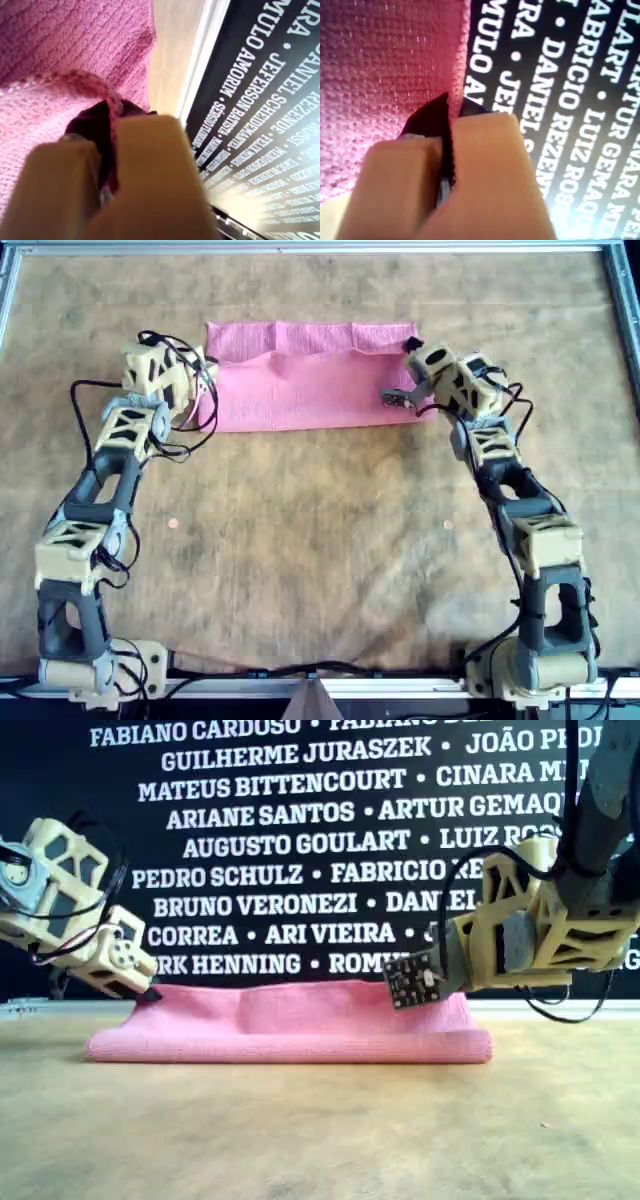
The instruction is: Fold a cloth
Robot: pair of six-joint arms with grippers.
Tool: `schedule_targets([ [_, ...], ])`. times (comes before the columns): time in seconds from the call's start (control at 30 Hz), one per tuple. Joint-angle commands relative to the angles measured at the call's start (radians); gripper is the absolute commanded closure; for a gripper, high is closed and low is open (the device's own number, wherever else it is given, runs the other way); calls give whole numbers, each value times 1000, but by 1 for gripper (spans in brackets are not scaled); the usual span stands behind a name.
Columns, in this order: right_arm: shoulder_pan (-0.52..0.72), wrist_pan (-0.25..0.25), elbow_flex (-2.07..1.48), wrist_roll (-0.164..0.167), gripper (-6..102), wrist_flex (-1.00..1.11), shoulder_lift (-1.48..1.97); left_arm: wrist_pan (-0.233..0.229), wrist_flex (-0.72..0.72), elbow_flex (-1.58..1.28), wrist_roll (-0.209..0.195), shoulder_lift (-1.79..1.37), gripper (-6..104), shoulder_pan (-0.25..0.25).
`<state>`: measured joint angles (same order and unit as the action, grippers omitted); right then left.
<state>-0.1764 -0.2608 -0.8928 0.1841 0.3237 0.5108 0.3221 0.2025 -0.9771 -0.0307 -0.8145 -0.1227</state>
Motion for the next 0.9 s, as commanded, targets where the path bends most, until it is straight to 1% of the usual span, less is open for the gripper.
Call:
schedule_targets([
  [0.0, 3, 3, 72, -6, 81, 37, 35, -2, -29, 75, 5, -43, 77, 5],
  [0.1, 5, 2, 66, -6, 63, 37, 35, -5, -29, 75, 5, -43, 58, 6],
  [0.13, 5, 2, 61, 5, 57, 37, 37, -5, -29, 75, 5, -43, 53, 11],
  [0.2, 5, 2, 61, 6, 48, 37, 38, -5, -28, 69, 5, -43, 46, 15],
  [0.27, 5, 2, 60, 8, 43, 37, 44, -5, -28, 58, 3, -40, 40, 17],
  [0.37, 5, 2, 77, 8, 41, 37, 43, -5, -28, 75, 3, -5, 36, 17],
  [0.43, 5, 2, 58, 8, 41, 37, 60, -5, -28, 75, -12, -9, 34, 12],
  [0.5, 5, 2, 58, 8, 41, 37, 64, -5, -28, 74, -12, -11, 31, 12],
  [0.6, 11, 2, 58, 8, 40, 37, 66, -5, -28, 72, -12, -15, 22, 18],
  [0.7, 26, -11, 58, 9, 40, 35, 66, -5, -26, 60, -11, -18, 10, 18],
  [0.73, 31, -12, 57, 9, 40, 34, 67, -5, -26, 60, -2, -20, 5, 18],
  [0.8, 41, -12, 57, 9, 40, 32, 81, -5, -28, 74, 2, -20, -2, 18],
  [0.83, 46, -12, 55, 9, 40, 31, 94, 11, -28, 75, 3, -18, -4, 18],
  [0.87, 51, -12, 55, 9, 40, 26, 106, 12, -28, 75, 3, -17, -4, 12],
])
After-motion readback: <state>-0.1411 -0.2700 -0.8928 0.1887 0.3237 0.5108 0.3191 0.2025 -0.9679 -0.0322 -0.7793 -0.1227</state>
